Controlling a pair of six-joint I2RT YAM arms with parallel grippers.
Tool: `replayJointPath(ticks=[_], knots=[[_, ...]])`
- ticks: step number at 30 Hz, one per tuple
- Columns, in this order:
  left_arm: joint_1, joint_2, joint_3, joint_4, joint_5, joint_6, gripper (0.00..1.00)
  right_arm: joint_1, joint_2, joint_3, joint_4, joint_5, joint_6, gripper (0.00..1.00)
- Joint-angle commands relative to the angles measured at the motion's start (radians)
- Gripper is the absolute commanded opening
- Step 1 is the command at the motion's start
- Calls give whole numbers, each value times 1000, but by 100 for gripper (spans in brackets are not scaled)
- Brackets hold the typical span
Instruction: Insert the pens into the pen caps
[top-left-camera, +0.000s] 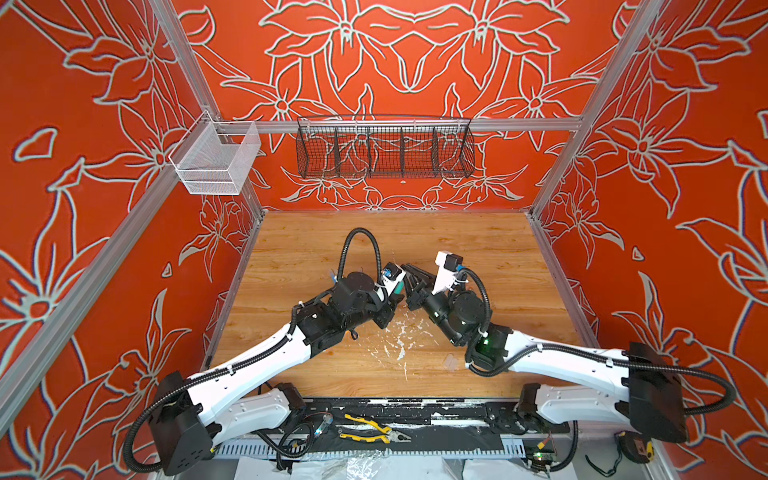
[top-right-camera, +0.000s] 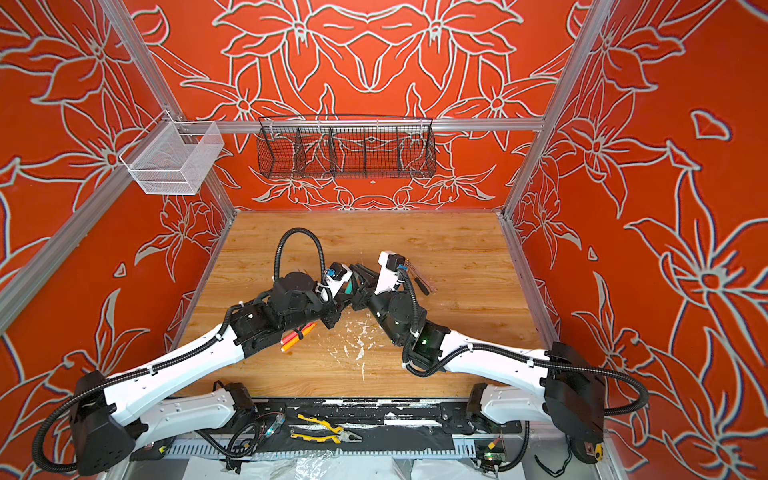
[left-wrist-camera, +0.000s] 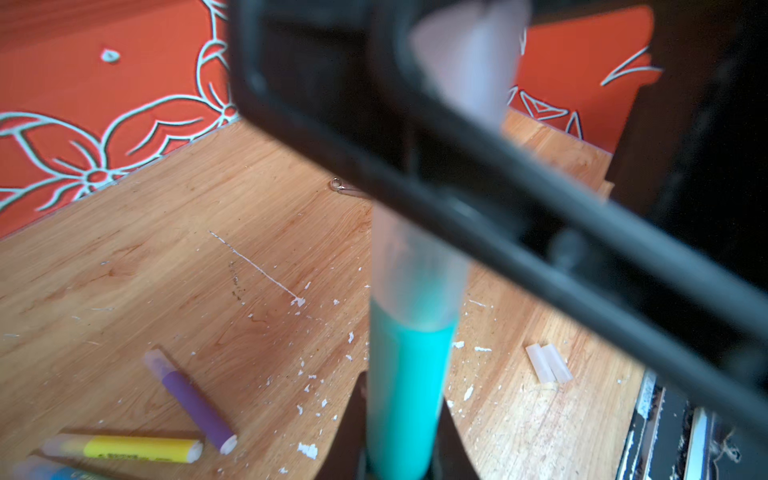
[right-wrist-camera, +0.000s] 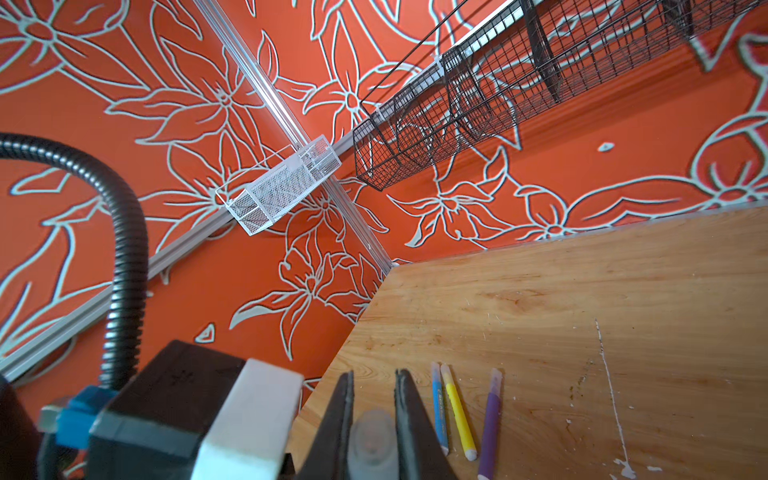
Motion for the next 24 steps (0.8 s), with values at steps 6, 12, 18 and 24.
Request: replayJointPath(ticks=[6, 12, 18, 24], knots=[[141, 7, 185, 458, -180, -124, 0, 99, 9, -116, -162, -238, 121, 0], [145, -7, 165, 476, -132, -136, 0, 95, 12, -157, -70, -258, 150, 0], [145, -92, 36, 532, -89, -142, 0, 49, -40, -168, -140, -218, 196, 0], [142, -167, -57, 526, -103, -170, 0, 39, -22, -149, -174, -228, 196, 0]])
